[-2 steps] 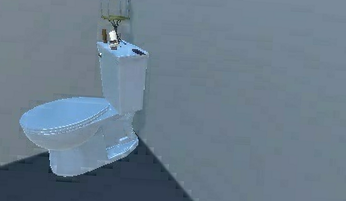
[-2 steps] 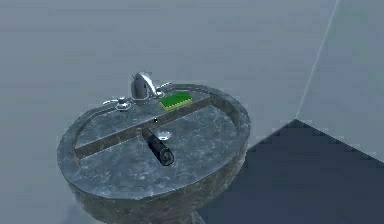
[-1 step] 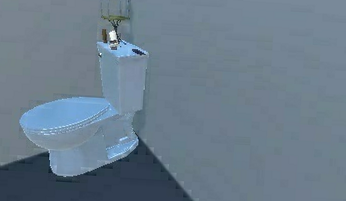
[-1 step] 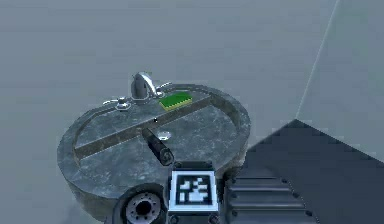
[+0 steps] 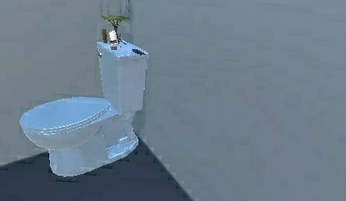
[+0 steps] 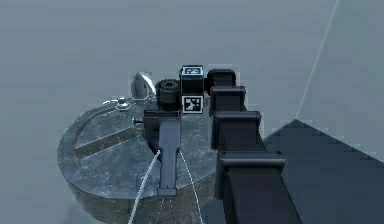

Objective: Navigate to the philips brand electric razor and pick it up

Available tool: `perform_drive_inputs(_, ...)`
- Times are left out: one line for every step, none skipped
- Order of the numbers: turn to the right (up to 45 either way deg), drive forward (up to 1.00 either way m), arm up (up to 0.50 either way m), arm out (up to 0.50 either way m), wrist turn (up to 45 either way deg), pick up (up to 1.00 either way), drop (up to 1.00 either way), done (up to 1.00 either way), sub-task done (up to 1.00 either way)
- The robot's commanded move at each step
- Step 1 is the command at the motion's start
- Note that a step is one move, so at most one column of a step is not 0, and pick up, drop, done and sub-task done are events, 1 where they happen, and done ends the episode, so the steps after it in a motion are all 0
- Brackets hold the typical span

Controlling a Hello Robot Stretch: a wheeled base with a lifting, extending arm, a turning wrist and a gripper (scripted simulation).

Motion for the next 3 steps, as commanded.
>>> perform_drive_inputs(0.0,0.0,0.0,0.0,45.0,0.0,0.0,0.0,0.0)
perform_drive_inputs(0.0,0.0,0.0,0.0,45.0,0.0,0.0,0.0,0.0)
perform_drive_inputs(0.0,0.0,0.0,0.0,45.0,0.0,0.0,0.0,0.0)
